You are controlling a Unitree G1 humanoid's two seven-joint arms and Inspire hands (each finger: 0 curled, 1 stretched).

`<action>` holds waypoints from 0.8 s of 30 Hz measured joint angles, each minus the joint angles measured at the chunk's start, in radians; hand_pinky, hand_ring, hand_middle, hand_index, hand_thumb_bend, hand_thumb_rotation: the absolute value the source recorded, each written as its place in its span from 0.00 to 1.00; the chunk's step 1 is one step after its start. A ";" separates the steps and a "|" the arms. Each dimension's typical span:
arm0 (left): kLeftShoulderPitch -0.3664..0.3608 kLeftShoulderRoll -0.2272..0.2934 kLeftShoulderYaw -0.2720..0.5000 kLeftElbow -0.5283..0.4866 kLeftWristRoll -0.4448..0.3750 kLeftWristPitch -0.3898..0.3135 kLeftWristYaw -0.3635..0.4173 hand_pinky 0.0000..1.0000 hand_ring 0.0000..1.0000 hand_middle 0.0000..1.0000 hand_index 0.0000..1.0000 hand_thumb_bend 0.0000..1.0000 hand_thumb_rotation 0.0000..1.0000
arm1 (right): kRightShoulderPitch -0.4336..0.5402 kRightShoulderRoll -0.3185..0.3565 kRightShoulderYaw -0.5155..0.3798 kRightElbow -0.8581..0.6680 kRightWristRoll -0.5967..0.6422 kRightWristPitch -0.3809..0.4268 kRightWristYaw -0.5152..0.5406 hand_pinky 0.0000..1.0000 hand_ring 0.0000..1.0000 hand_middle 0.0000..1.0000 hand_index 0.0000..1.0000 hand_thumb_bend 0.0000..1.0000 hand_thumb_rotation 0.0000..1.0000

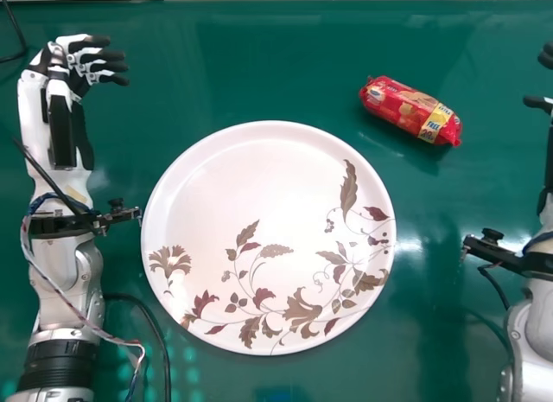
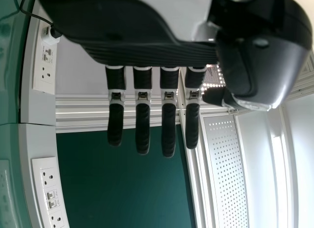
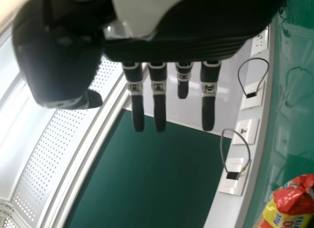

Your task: Pick up biscuit and place it in the plate

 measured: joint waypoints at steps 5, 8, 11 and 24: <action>0.018 -0.007 0.003 -0.024 0.003 0.008 0.000 0.45 0.52 0.56 0.61 0.06 0.34 | -0.005 -0.007 0.000 0.000 0.010 0.002 0.015 0.67 0.77 0.79 0.77 0.46 0.16; 0.027 -0.011 0.007 -0.033 0.005 0.014 0.000 0.45 0.52 0.56 0.61 0.05 0.32 | -0.021 -0.017 0.000 0.000 0.017 0.008 0.025 0.67 0.78 0.80 0.78 0.46 0.15; 0.031 -0.018 0.016 -0.038 0.015 0.016 0.003 0.44 0.52 0.55 0.61 0.04 0.23 | -0.031 -0.021 0.001 0.001 0.021 0.015 0.036 0.67 0.78 0.81 0.78 0.46 0.15; 0.034 -0.026 0.026 -0.050 0.020 0.022 -0.001 0.45 0.52 0.56 0.61 0.06 0.10 | -0.126 -0.229 -0.008 -0.024 -0.061 0.213 0.201 0.73 0.91 0.96 0.94 0.88 0.50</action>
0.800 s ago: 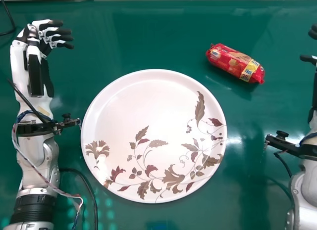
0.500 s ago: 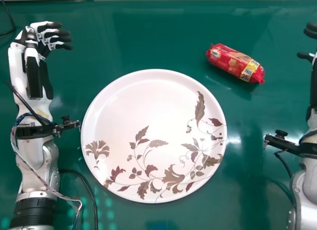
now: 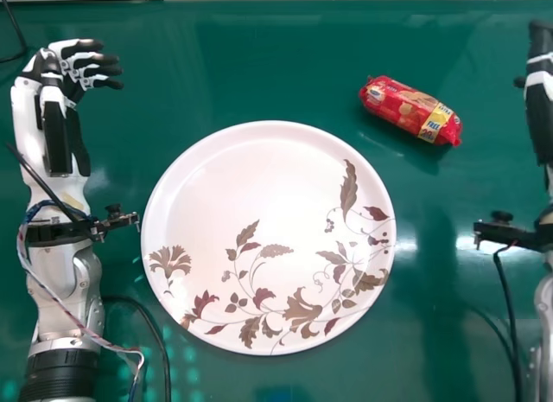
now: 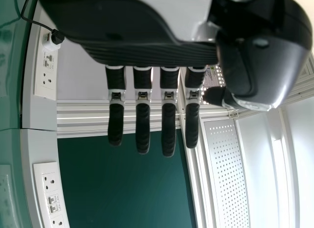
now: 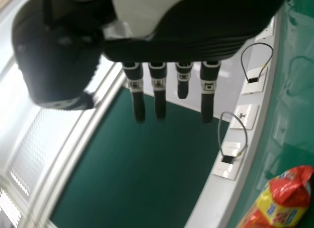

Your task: Pick up biscuit and place it in the plate

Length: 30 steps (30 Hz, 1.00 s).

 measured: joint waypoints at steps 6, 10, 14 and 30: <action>0.002 -0.002 0.003 -0.004 0.001 0.010 0.002 0.44 0.52 0.56 0.60 0.04 0.01 | -0.110 -0.214 0.006 0.017 -0.067 0.119 0.154 0.77 0.92 0.96 0.94 0.96 0.51; 0.000 -0.002 0.004 -0.001 -0.001 0.009 -0.005 0.43 0.51 0.55 0.60 0.04 0.00 | -0.183 -0.288 0.028 0.081 -0.071 0.163 0.223 0.75 0.91 0.96 0.93 0.90 0.45; 0.000 -0.002 0.005 -0.001 -0.005 0.009 -0.016 0.44 0.52 0.56 0.60 0.05 0.00 | -0.245 -0.347 0.067 0.145 -0.064 0.190 0.300 0.82 0.95 0.99 0.95 0.93 0.46; -0.001 -0.001 0.008 -0.007 -0.009 0.026 -0.025 0.44 0.51 0.56 0.60 0.05 0.00 | -0.408 -0.433 0.295 0.444 -0.090 0.214 0.435 0.85 0.98 1.00 1.00 1.00 0.56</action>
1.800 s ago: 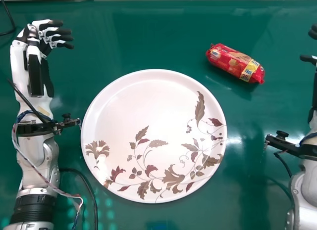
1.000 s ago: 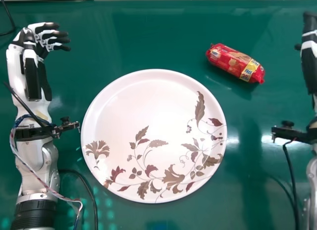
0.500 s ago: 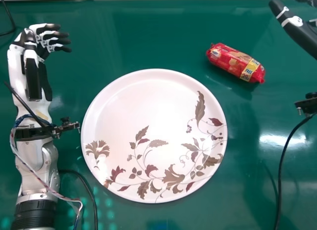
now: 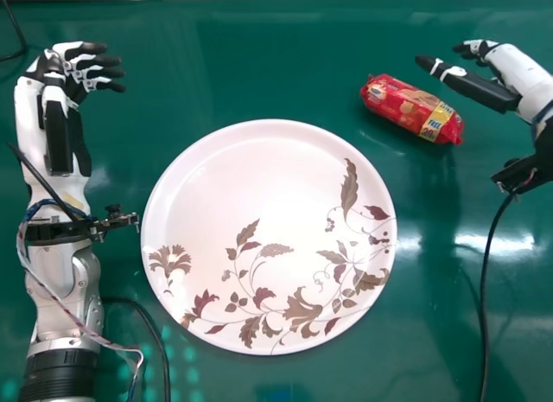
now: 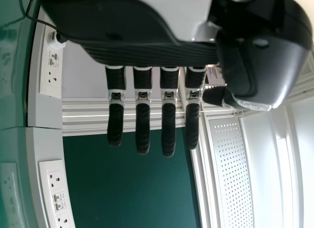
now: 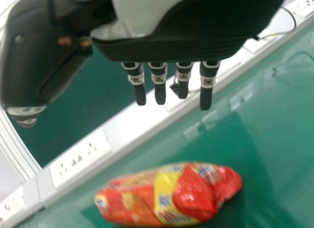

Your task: Pick up biscuit and place it in the plate

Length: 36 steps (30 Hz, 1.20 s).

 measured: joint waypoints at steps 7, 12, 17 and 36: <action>0.001 0.000 0.000 -0.002 -0.002 0.005 -0.005 0.43 0.52 0.56 0.60 0.04 0.00 | -0.024 0.002 0.049 0.038 -0.001 0.011 0.034 0.93 1.00 1.00 1.00 0.99 0.54; -0.004 0.001 0.000 0.011 -0.018 0.003 -0.022 0.43 0.52 0.56 0.60 0.05 0.00 | -0.031 0.001 0.077 0.070 -0.008 0.003 0.048 0.90 1.00 1.00 1.00 1.00 0.59; -0.007 0.001 0.001 0.024 -0.021 0.000 -0.027 0.45 0.53 0.56 0.60 0.07 0.00 | -0.031 -0.014 0.109 0.087 -0.040 -0.032 0.067 0.85 0.99 1.00 1.00 1.00 0.63; -0.015 0.004 0.007 0.040 -0.022 -0.005 -0.039 0.44 0.52 0.56 0.60 0.05 0.00 | -0.044 -0.039 0.119 0.097 -0.091 -0.042 0.150 0.89 1.00 1.00 1.00 1.00 0.65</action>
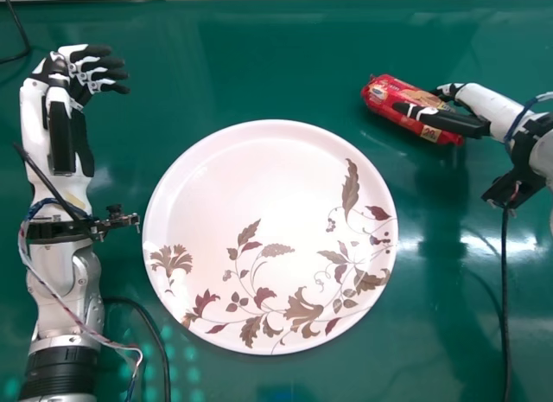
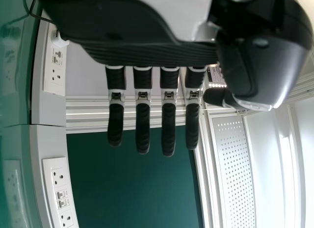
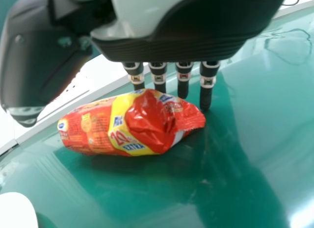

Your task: Pick up biscuit and place it in the plate

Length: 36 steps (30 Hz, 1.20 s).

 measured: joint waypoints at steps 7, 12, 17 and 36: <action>0.001 0.001 0.006 -0.003 0.000 0.000 -0.005 0.44 0.52 0.56 0.60 0.05 0.00 | -0.024 -0.009 0.027 0.007 -0.039 0.010 0.042 0.93 1.00 1.00 1.00 1.00 0.64; 0.004 0.001 0.010 -0.008 -0.006 0.000 -0.009 0.44 0.52 0.56 0.60 0.05 0.00 | -0.055 -0.032 0.064 0.026 -0.083 0.010 0.081 0.89 1.00 1.00 1.00 1.00 0.63; 0.006 0.001 0.011 -0.018 -0.007 0.000 -0.010 0.43 0.51 0.55 0.60 0.05 0.00 | -0.099 -0.038 0.107 0.060 -0.135 -0.004 0.115 0.85 1.00 1.00 1.00 1.00 0.63; 0.020 -0.003 0.012 -0.043 -0.010 0.000 -0.027 0.43 0.52 0.56 0.60 0.05 0.03 | -0.198 -0.034 0.205 0.243 -0.311 -0.143 0.095 0.89 0.98 1.00 0.98 1.00 0.56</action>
